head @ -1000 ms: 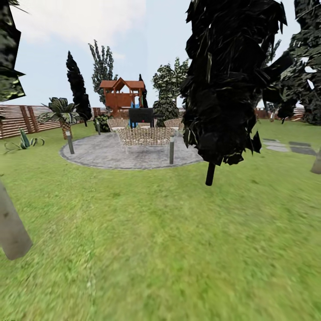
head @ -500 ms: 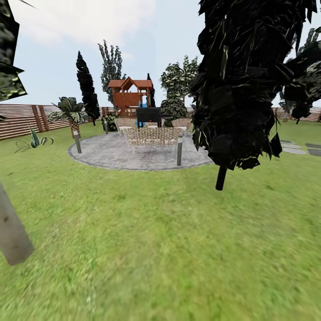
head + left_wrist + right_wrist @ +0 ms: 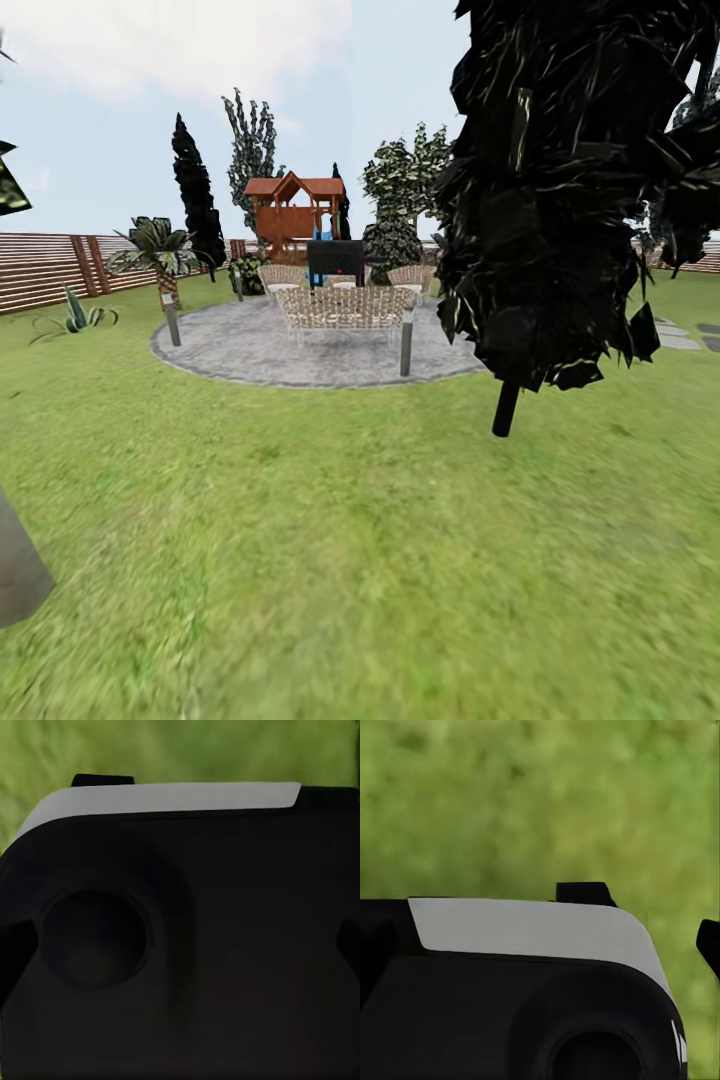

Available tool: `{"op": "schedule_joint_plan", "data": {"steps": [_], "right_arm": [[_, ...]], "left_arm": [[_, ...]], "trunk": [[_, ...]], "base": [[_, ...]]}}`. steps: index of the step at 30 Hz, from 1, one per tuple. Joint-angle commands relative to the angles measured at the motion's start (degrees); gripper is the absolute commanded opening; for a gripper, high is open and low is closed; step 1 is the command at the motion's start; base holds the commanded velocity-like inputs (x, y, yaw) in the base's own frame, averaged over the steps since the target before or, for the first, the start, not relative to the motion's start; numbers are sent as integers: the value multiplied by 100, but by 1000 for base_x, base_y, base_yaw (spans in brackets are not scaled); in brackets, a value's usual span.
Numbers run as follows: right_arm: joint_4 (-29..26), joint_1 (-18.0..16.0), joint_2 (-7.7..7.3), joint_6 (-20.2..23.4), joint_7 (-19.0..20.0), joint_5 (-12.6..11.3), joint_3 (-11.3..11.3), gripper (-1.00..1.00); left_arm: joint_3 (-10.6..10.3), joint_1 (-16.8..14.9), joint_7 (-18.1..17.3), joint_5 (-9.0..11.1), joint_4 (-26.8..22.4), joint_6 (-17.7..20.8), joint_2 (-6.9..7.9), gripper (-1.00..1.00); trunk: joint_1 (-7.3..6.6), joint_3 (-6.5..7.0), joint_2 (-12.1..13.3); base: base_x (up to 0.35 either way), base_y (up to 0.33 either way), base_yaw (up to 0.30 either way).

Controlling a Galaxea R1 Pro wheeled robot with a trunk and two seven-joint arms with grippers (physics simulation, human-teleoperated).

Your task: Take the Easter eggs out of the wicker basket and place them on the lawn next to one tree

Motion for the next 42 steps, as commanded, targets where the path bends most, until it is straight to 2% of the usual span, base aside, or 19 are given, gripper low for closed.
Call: {"op": "schedule_joint_plan", "data": {"steps": [1,20,42], "right_arm": [[5,-3,1,-20,1,-1,-9,100],[5,-3,-3,-20,3,-1,-8,100],[5,-3,0,-20,5,-1,-5,100]], "left_arm": [[3,3,-15,25,-8,-4,0,100],[2,3,-24,20,-8,-4,0,100],[1,1,-34,18,-8,4,0,100]], "trunk": [[3,-5,-2],[3,-5,-2],[3,-5,-2]], "base": [[328,0,1],[329,3,0],[333,78,49]]}}
